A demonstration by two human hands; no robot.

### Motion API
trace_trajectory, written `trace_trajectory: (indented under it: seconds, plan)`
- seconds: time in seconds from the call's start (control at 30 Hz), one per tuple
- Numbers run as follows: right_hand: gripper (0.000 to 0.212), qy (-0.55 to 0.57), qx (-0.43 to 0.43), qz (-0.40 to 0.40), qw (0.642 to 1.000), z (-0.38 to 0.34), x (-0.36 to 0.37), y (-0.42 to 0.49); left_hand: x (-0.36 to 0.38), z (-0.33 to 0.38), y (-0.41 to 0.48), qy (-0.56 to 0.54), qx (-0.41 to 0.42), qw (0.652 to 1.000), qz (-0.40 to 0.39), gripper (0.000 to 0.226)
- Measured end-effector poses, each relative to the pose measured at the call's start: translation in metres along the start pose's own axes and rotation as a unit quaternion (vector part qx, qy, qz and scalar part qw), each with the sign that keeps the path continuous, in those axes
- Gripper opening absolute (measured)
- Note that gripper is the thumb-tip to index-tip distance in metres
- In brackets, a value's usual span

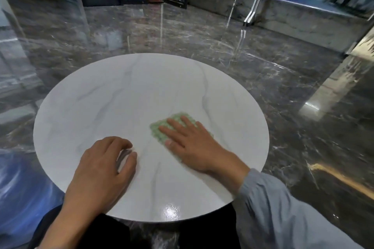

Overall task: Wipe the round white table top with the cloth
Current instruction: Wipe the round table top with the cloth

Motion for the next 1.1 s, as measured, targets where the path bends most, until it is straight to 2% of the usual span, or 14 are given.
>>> trace_trajectory:
  seconds: [0.17,0.33,0.43,0.73,0.97,1.1]
  plan:
    - [0.054,-0.004,0.156,0.008,0.988,0.099,-0.023,-0.015,0.003,-0.002,0.002,0.015,0.015,1.0,0.002,0.032]
    - [0.055,0.0,0.195,0.016,0.981,0.103,-0.023,-0.018,0.003,-0.003,0.001,0.014,0.023,1.0,0.011,0.031]
    - [0.055,0.004,0.191,0.007,0.981,0.086,-0.018,-0.02,0.004,-0.003,0.0,0.017,0.021,1.0,0.008,0.029]
    - [0.054,0.008,0.093,0.006,0.996,-0.007,0.011,-0.049,0.005,-0.003,0.001,0.034,0.039,0.999,0.013,0.027]
    - [0.056,0.014,0.086,0.016,0.996,-0.056,0.024,-0.085,0.007,0.01,-0.002,0.084,0.067,0.994,-0.007,0.032]
    - [0.059,0.002,0.08,0.019,0.997,-0.074,0.028,-0.11,0.009,0.022,-0.008,0.07,0.101,0.992,-0.013,0.033]
Point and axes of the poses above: each hand's wrist, its own y-axis towards the middle knuckle, its own x-axis out of the palm, z = x × y, the point moved 4 cm from there along y, towards the middle knuckle, and after that the axes turned 13 degrees about -x, right-handed, at the moved point
